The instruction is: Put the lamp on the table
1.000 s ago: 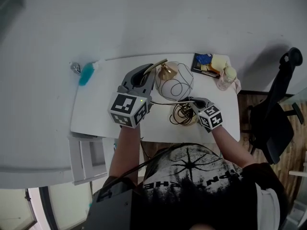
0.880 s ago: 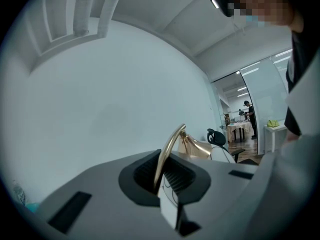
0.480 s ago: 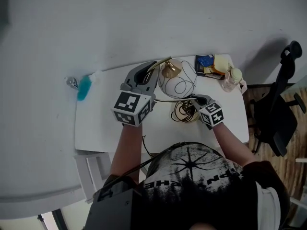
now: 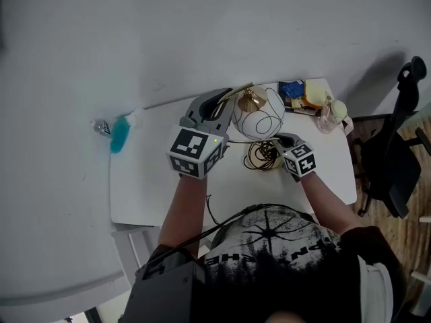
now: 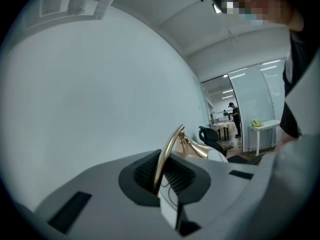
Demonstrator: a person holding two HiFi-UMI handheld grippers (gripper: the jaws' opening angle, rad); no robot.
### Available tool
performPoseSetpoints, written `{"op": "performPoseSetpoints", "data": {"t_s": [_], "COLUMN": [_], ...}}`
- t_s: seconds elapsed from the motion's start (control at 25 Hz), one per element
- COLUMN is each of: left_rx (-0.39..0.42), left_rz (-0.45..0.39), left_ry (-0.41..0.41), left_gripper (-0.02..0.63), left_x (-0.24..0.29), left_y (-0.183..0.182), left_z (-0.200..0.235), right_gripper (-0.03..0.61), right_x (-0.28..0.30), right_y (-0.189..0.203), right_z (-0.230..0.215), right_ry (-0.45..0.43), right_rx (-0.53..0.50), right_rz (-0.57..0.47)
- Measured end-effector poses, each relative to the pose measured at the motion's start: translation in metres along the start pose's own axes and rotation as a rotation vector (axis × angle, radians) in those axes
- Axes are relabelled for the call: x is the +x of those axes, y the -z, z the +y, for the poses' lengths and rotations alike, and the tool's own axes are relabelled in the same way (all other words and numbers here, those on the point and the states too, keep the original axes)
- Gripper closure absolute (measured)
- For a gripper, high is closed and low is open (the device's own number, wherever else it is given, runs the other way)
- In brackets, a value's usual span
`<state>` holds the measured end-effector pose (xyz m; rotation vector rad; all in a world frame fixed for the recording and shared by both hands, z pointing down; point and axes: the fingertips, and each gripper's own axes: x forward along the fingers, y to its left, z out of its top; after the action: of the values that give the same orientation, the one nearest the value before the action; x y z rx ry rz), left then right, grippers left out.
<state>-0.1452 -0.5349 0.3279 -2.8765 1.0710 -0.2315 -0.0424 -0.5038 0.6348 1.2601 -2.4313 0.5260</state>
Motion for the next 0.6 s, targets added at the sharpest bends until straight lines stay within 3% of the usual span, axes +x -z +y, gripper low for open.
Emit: {"op": "performPoseSetpoints", "data": {"t_s": [0.6], "left_rx": [0.023], "left_rz": [0.034], "left_ry": [0.020], "left_gripper": [0.598], "left_x": [0.023], "left_y": [0.008], "left_z": [0.019], "right_gripper": [0.557], "right_x": [0.043], "right_y": [-0.008], "right_z": [-0.013], "right_ry": [0.017], "right_rx": [0.048], "right_rz": [-0.032]}}
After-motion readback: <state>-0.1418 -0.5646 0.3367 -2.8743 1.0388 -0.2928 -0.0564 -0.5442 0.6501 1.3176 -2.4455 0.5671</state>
